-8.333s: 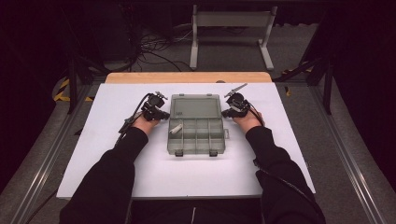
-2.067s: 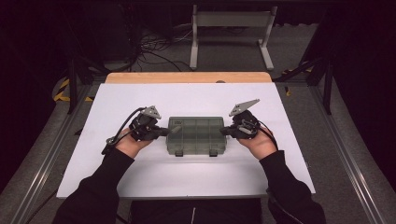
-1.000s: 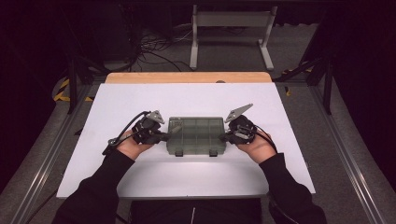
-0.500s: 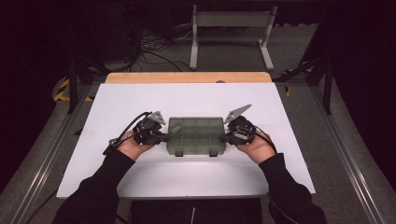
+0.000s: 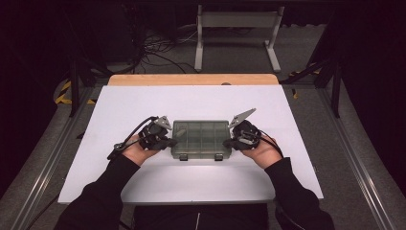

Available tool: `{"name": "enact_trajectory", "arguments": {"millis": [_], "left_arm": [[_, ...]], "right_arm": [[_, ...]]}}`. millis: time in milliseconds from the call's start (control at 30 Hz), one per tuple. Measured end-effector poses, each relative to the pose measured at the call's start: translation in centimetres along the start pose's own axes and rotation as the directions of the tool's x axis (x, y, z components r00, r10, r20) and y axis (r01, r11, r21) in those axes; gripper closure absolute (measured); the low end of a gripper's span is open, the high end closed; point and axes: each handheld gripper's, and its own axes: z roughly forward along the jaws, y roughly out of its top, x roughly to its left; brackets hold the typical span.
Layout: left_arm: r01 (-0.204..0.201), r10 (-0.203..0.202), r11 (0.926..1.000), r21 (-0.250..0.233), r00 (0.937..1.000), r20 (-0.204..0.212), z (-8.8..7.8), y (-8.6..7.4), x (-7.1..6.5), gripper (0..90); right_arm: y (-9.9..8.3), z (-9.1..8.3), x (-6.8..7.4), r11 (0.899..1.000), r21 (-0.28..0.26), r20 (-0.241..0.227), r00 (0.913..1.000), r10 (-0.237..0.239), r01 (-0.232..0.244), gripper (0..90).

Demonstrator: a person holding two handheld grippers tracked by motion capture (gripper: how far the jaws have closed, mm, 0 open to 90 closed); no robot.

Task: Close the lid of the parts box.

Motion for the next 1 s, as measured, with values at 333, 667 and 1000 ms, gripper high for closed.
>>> {"name": "enact_trajectory", "arguments": {"millis": [333,667,1000], "left_arm": [[-0.006,0.006,1.0,0.0,0.9999,-0.009,0.0,0.0,0.0,89.0],[0.002,-0.002,0.9996,-0.028,0.9999,-0.011,-0.3,0.0,-0.2,87.5],[0.031,-0.033,0.9929,-0.115,0.9993,-0.016,-2.0,-0.5,-0.6,69.5]], "right_arm": [[0.1,0.2,0.1,1.0,0.004,-0.009,0.9999,-0.008,0.008,86.4],[0.3,-0.4,0.2,0.999,-0.034,0.003,0.9999,-0.015,0.015,84.6],[0.4,-1.4,0.5,0.993,-0.114,0.009,0.9999,-0.014,0.015,71.1]]}}
